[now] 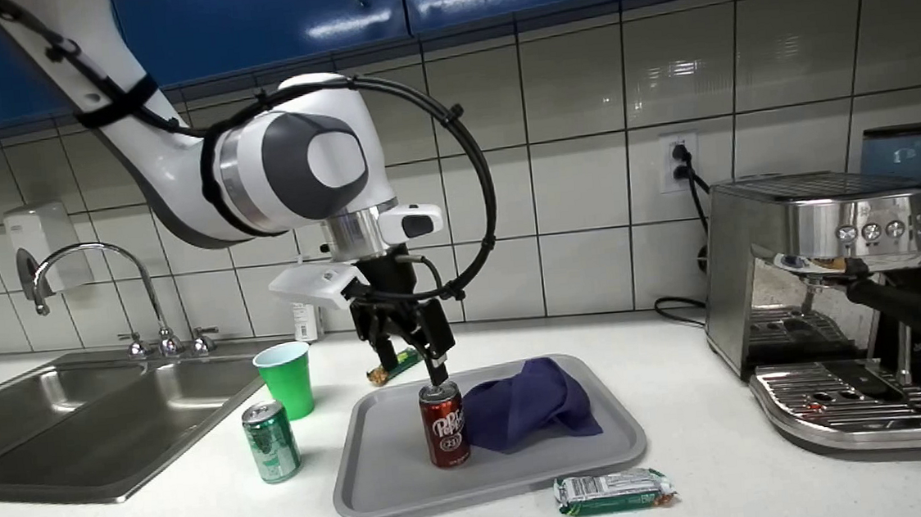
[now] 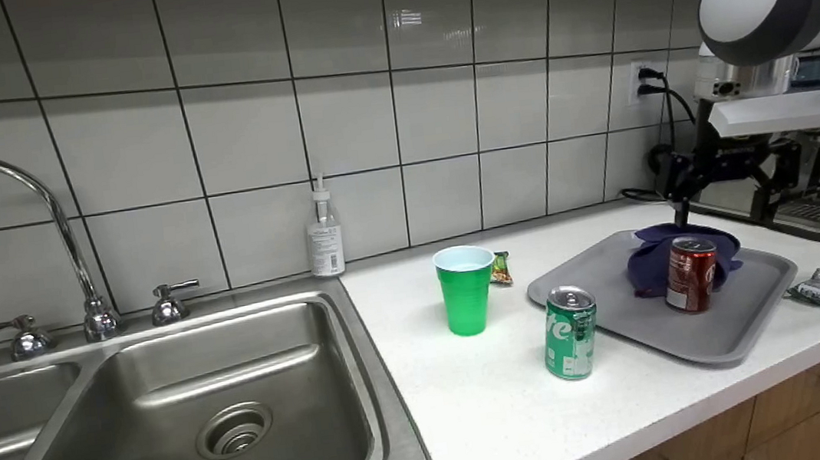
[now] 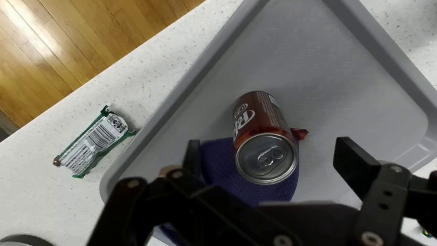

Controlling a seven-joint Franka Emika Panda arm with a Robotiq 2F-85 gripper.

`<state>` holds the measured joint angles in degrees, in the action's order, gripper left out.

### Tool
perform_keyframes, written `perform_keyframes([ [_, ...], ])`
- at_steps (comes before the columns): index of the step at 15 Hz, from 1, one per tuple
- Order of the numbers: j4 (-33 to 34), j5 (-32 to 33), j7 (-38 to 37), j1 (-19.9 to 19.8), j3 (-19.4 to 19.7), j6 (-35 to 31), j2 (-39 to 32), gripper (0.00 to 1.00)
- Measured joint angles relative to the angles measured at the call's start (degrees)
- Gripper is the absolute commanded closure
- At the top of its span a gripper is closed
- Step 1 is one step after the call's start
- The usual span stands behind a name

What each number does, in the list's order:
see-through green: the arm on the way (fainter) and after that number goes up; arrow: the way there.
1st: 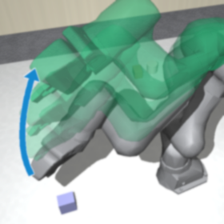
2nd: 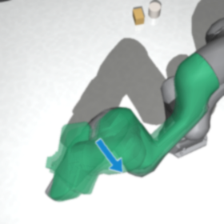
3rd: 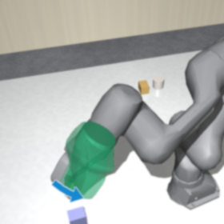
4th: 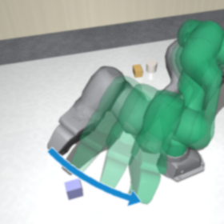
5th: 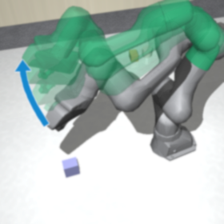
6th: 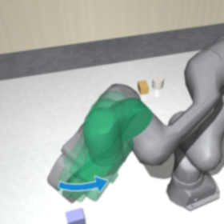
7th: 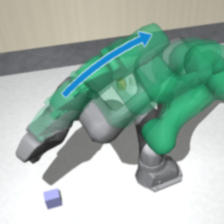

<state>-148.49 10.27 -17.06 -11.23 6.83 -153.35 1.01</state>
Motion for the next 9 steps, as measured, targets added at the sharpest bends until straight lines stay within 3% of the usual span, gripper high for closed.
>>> perform_keyframes([
  [9, 3.77, -0.35, 0.04, 0.31, 1.57, -0.54, -7.01, 0.00],
])
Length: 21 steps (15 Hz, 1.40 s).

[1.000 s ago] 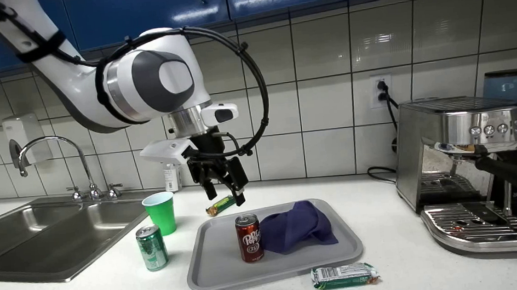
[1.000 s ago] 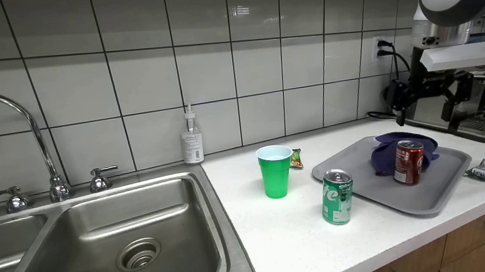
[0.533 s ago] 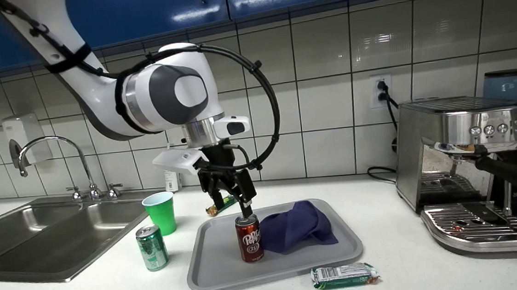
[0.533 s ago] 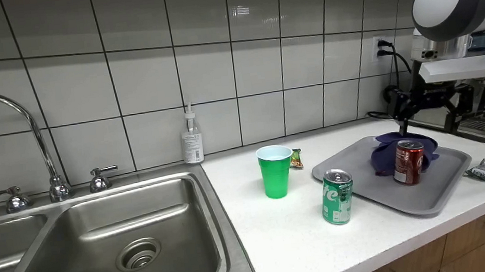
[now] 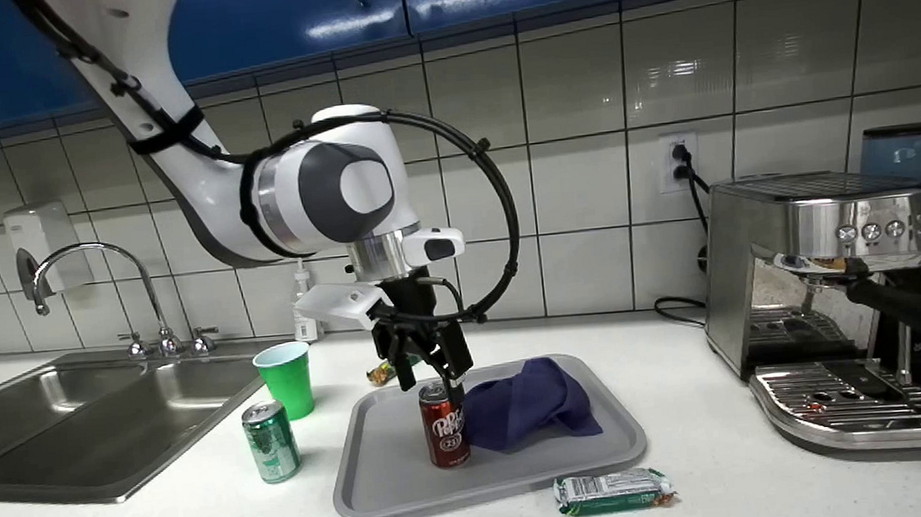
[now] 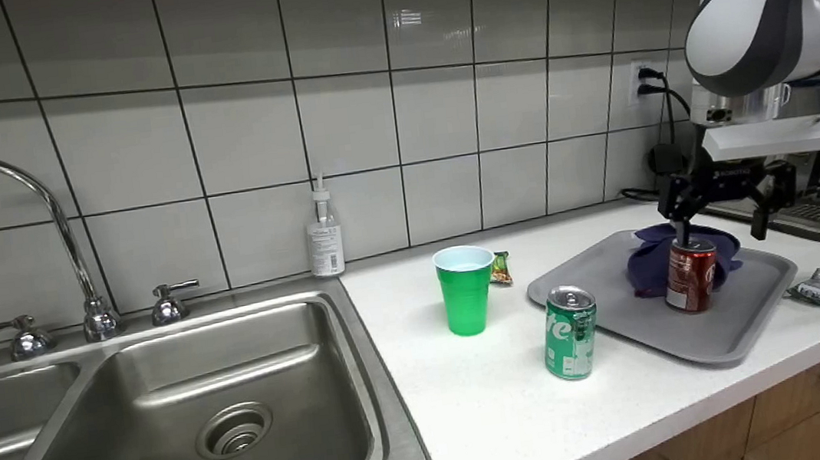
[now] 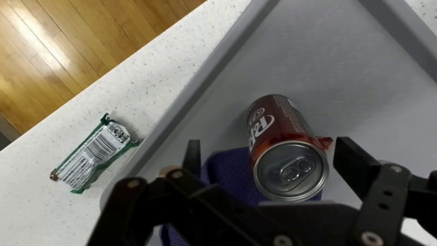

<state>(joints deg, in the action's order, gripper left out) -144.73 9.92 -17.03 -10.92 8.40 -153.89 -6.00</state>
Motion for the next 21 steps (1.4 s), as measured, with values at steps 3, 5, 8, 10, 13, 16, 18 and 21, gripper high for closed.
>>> perform_keyframes([
  [3, 1.33, 0.00, 0.00, 0.57, 0.46, -0.18, -2.36, 0.00],
  [5, 2.27, -0.05, 0.00, 1.00, 0.52, -0.24, -3.80, 0.00],
  [8, 3.58, -0.81, 0.00, 2.04, 0.52, -0.26, -5.66, 0.00],
  [10, 4.53, -1.40, 0.00, 2.65, 0.52, -0.26, -6.81, 0.00],
  [13, 6.01, -2.02, 0.00, 3.03, 0.62, -0.26, -8.36, 0.00],
  [16, 7.37, -2.16, 0.00, 3.16, 0.96, -0.26, -9.75, 0.00],
  [18, 8.14, -2.29, 0.00, 3.36, 1.29, -0.26, -10.48, 0.27],
  [21, 8.80, -2.42, 0.00, 3.51, 1.33, -0.26, -11.16, 0.51],
])
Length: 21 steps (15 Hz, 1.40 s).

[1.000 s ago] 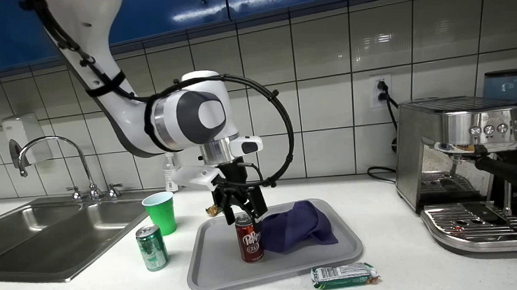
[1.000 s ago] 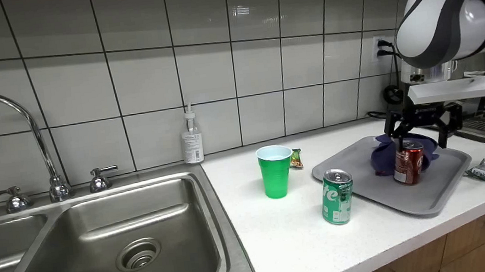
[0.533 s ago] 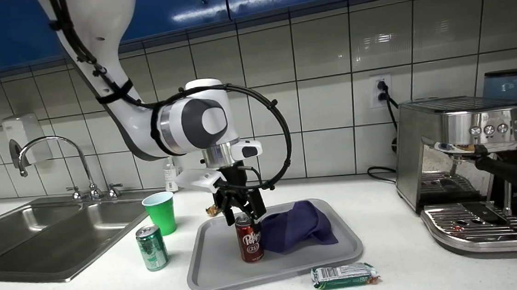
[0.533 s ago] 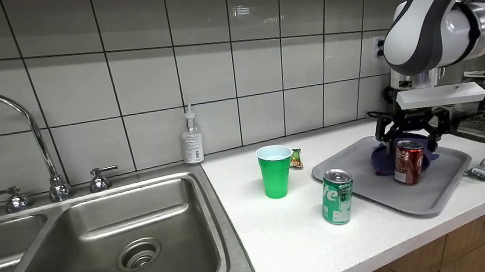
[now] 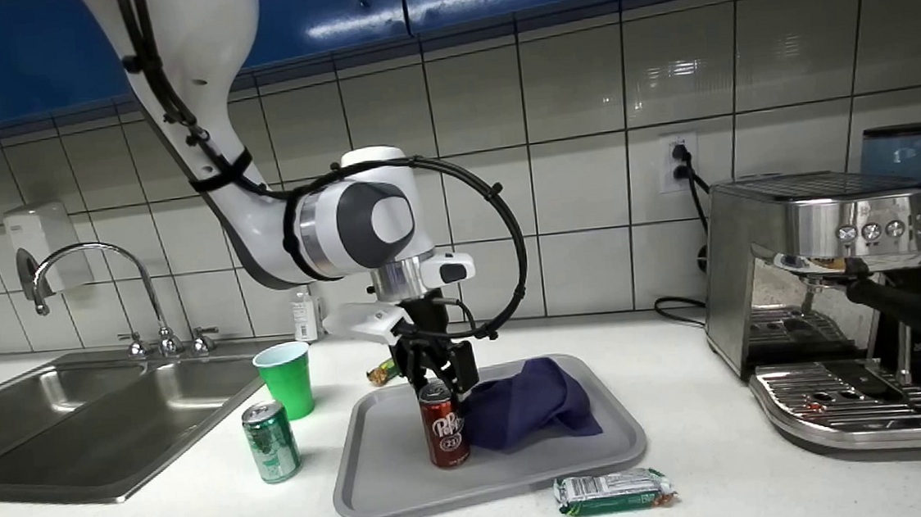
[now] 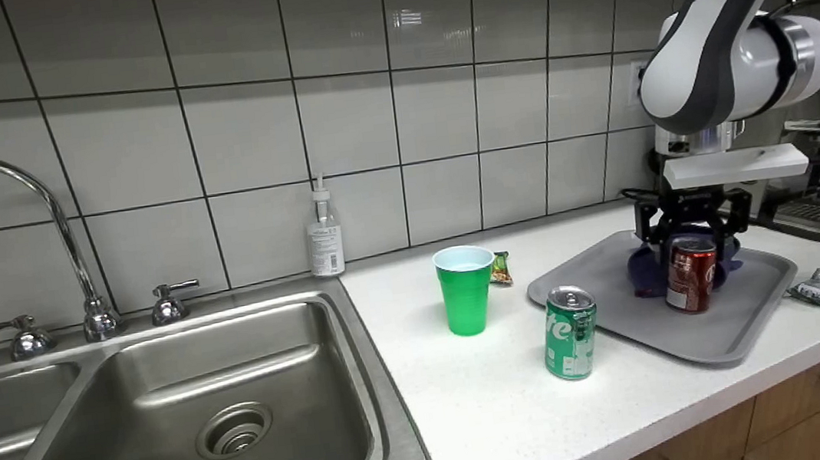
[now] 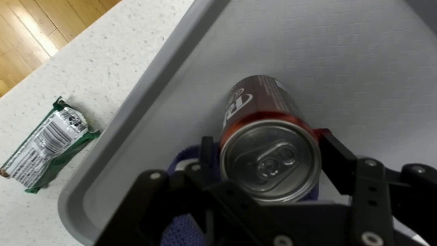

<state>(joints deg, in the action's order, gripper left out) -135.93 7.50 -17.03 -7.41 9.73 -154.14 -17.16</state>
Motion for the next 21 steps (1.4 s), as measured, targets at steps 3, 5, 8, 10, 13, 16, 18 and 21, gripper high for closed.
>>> perform_keyframes([
  [3, 0.14, -0.04, 0.01, 0.10, 0.00, 0.00, -0.08, 0.61],
  [5, 0.16, -0.11, 0.22, 0.10, 0.00, 0.00, -0.06, 0.61],
  [8, 0.16, -0.86, 1.20, 0.11, -0.01, 0.00, 0.27, 0.61],
  [10, 0.15, -1.46, 2.08, 0.11, -0.02, 0.00, 0.76, 0.61],
  [13, 0.10, -2.13, 3.08, 0.10, -0.02, 0.01, 1.90, 0.61],
  [16, -0.01, -3.14, 3.99, 0.10, -0.02, 0.07, 3.36, 0.61],
  [18, -0.13, -3.74, 4.60, 0.08, -0.02, 0.08, 4.22, 0.61],
  [21, -0.51, -3.91, 5.21, 0.08, -0.03, 0.10, 5.41, 0.61],
])
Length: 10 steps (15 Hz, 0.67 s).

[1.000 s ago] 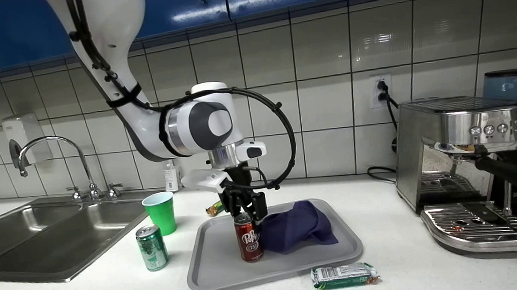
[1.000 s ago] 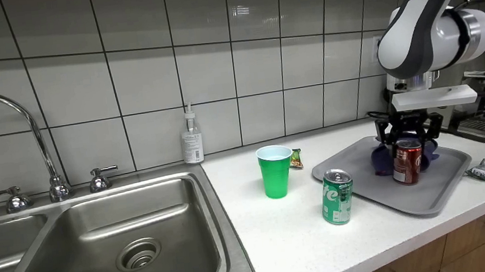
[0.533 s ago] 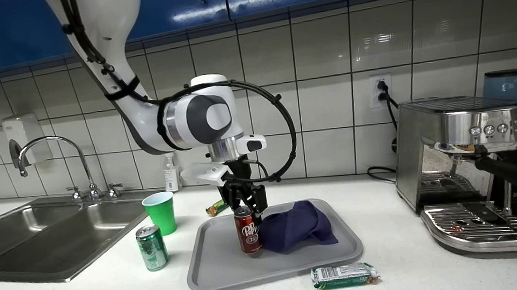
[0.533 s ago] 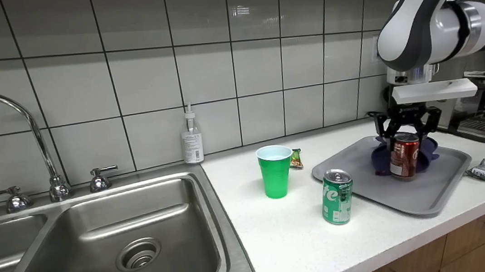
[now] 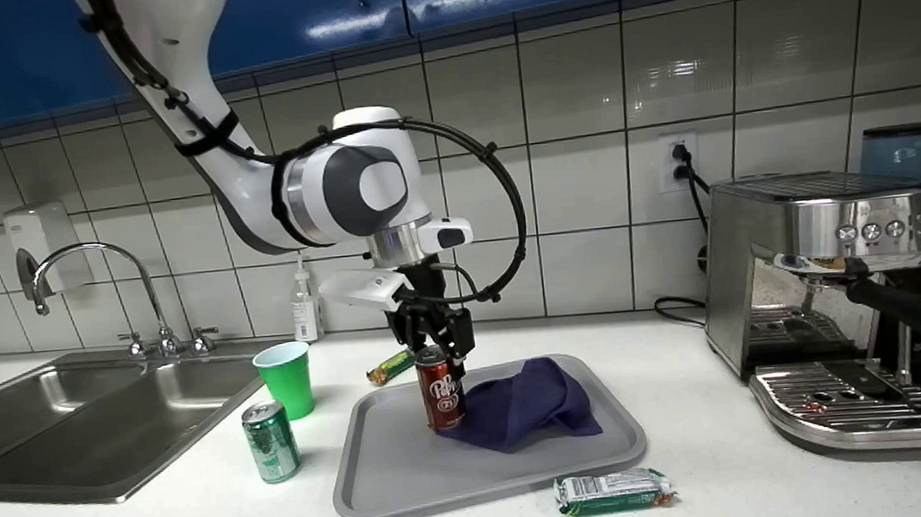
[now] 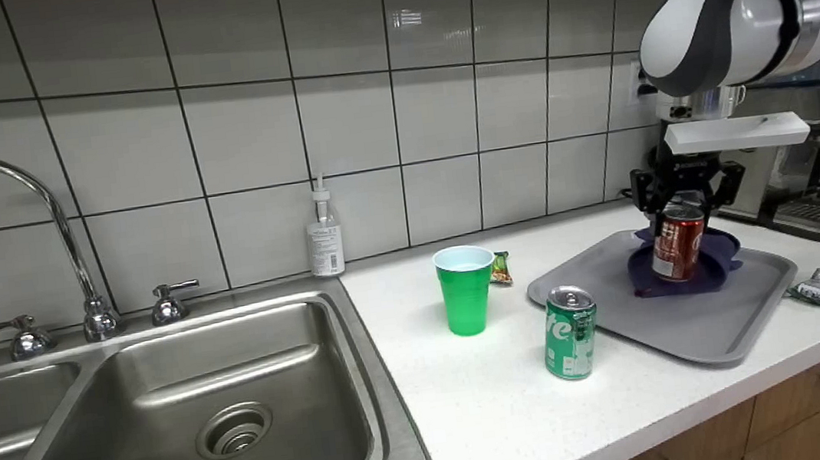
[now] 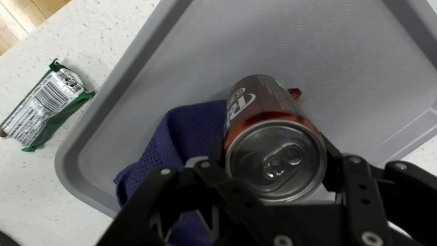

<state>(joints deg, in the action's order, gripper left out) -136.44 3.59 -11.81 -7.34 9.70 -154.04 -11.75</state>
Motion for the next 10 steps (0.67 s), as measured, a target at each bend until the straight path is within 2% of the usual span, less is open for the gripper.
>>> perform_keyframes([
  [10, -3.13, -0.01, 2.02, 0.88, -1.03, 0.00, 3.50, 0.61],
])
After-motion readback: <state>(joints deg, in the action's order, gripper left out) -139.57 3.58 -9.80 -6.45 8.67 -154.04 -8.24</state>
